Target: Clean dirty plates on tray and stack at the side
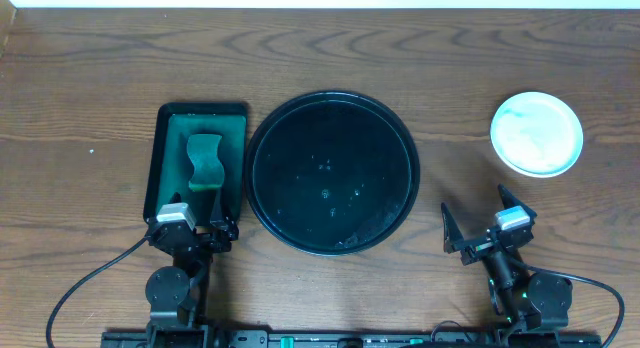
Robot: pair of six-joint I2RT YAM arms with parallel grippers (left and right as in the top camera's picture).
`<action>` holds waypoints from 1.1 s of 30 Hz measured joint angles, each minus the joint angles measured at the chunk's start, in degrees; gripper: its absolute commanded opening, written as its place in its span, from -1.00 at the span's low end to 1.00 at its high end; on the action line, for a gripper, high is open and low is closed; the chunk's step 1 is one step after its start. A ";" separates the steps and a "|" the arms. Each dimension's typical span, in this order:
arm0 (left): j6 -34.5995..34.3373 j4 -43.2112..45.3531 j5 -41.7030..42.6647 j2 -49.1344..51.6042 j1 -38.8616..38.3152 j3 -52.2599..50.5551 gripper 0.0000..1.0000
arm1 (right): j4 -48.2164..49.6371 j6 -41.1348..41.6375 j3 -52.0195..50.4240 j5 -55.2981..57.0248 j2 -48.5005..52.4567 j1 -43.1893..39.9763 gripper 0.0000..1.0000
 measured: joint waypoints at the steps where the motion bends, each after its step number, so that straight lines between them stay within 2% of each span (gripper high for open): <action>1: 0.00 0.00 0.00 0.00 0.00 0.00 0.60 | 0.00 0.07 0.00 0.11 0.00 0.00 0.99; 33: 0.00 0.00 0.00 0.00 0.00 0.00 0.60 | 0.00 1.14 0.00 0.39 0.00 0.00 0.99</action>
